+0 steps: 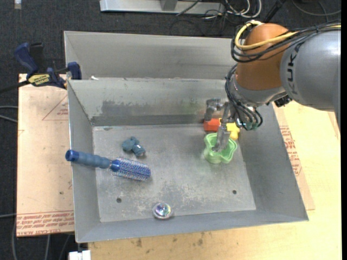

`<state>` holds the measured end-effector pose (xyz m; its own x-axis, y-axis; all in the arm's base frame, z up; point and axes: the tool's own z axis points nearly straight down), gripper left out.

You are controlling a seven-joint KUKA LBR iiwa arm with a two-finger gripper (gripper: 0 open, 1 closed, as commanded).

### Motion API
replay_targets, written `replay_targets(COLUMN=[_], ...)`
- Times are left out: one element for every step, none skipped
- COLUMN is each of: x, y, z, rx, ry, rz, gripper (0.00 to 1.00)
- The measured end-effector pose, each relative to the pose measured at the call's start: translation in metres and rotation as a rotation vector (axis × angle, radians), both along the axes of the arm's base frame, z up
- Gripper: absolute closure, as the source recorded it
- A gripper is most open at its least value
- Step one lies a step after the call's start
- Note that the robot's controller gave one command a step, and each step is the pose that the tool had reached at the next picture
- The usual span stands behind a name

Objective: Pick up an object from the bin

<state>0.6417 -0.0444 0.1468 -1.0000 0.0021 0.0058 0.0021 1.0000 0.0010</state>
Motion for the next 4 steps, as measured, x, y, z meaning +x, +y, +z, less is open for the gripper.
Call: replay_targets(x=[-0.023,-0.048,-0.047,-0.066], y=[-0.046,-0.027,-0.027,-0.018], z=[-0.075,-0.076,-0.076,0.062], rx=[-0.001,0.002,0.002,-0.002], ry=[-0.006,-0.008,-0.01,-0.016], rz=[0.345,0.896,0.894,0.954], gripper=[0.0,0.0,1.0,1.0])
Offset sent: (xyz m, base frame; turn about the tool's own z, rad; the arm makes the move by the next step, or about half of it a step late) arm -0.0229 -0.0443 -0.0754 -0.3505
